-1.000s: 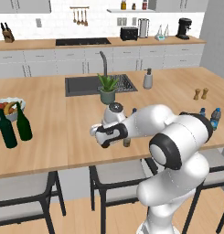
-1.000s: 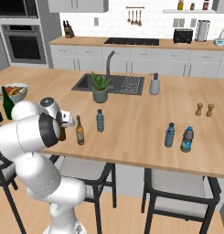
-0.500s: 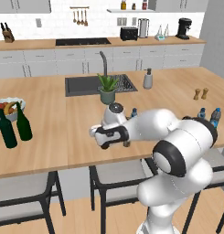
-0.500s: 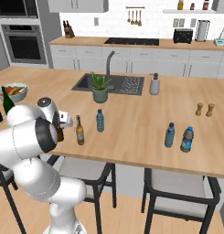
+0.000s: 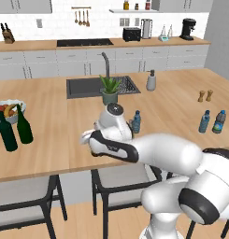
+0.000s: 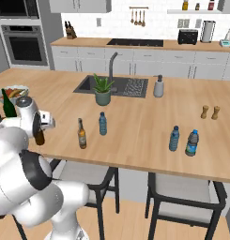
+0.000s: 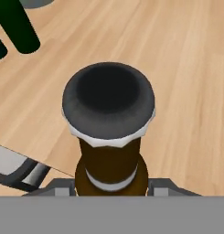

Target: Move the plastic bottles in the middle to the plastics group, and the glass bottles in the middle to the glass group.

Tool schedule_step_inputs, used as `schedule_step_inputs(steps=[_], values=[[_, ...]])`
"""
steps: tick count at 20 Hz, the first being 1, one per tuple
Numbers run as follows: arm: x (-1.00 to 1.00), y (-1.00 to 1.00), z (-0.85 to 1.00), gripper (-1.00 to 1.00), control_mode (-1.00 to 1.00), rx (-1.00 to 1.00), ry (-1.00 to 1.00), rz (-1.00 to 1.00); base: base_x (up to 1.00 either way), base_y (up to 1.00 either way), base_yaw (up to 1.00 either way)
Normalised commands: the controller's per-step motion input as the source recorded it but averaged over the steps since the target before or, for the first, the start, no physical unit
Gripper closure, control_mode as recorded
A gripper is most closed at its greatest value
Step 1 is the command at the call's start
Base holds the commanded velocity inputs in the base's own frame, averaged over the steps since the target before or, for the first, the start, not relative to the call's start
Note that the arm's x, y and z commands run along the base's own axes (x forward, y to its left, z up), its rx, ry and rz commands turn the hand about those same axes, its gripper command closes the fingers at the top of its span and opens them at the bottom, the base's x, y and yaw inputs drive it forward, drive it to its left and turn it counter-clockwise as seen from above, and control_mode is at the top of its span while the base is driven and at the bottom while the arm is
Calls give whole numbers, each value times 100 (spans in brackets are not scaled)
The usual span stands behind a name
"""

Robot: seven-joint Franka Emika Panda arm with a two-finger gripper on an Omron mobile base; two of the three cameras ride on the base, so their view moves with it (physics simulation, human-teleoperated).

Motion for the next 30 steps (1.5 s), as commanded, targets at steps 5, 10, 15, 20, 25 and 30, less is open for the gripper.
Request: schedule_step_inputs(steps=[5, 10, 15, 20, 25, 30], values=[[-20, 94, 58, 100, -100, -8, 13, 5, 0, 0, 0], [5, 100, 4, 100, -100, -14, 11, 0, 0, 0, 0], [20, 70, -11, 100, -100, -5, -1, 0, 0, 0, 0], [54, 5, -2, 100, -100, 0, -1, 0, 0, 0, 0], [72, 4, -6, 100, -100, 0, 0, 0, 0, 0, 0], [50, 3, -1, 100, -100, 3, 0, 0, 0, 0, 0]])
